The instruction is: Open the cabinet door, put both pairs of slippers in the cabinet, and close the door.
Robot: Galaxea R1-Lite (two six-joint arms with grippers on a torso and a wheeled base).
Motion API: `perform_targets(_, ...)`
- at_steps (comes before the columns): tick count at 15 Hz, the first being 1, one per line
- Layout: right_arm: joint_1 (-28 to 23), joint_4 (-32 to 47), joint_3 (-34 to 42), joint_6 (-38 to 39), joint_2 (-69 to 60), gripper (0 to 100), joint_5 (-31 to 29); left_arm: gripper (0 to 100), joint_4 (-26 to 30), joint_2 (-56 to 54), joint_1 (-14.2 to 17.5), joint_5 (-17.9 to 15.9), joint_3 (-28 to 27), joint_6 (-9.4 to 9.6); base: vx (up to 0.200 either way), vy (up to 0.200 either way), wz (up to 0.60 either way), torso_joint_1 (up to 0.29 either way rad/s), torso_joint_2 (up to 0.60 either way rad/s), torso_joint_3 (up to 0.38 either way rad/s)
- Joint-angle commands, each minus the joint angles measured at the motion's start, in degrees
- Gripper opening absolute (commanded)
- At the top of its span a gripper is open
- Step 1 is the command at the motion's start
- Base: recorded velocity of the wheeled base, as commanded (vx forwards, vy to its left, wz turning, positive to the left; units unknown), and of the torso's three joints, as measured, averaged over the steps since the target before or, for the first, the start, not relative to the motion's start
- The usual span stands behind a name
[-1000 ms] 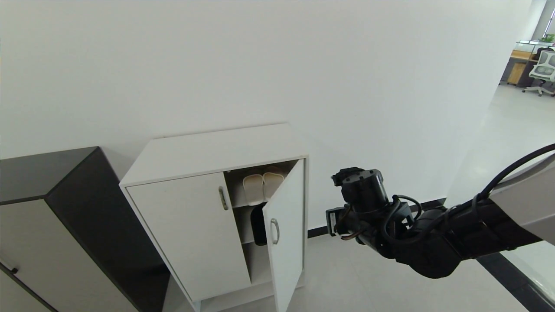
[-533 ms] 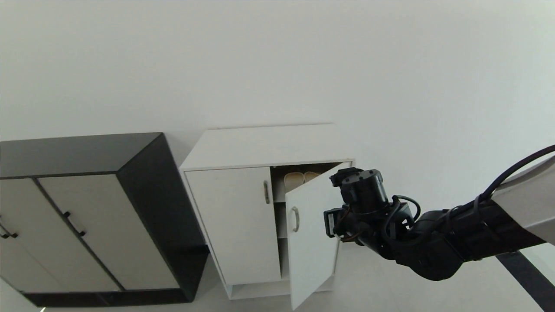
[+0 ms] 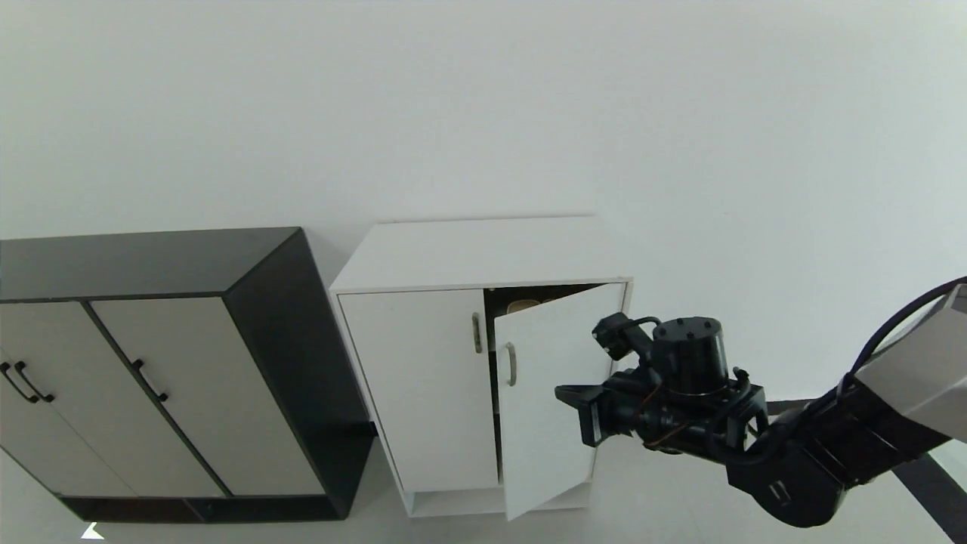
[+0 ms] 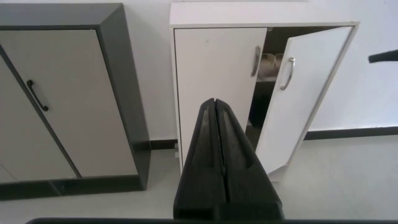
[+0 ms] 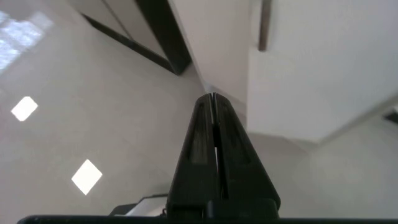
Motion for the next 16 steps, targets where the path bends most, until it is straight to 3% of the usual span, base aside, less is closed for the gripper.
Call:
perform_targets(1, -2.65, -3.96, 5.66, -1.72, 1.45, 0, 4.92, 0, -0.01, 0.05, 0.04, -0.01, 0.00, -0.08, 0.000, 0.000, 0.00, 0.000, 0.00, 0.000)
perform_targets(16, -2.21, -4.22, 4.96, -2.25, 3.99, 0, 4.92, 0, -0.01, 0.05, 0.04, -0.01, 0.00, -0.17, 0.200, 0.000, 0.00, 0.003, 0.00, 0.003)
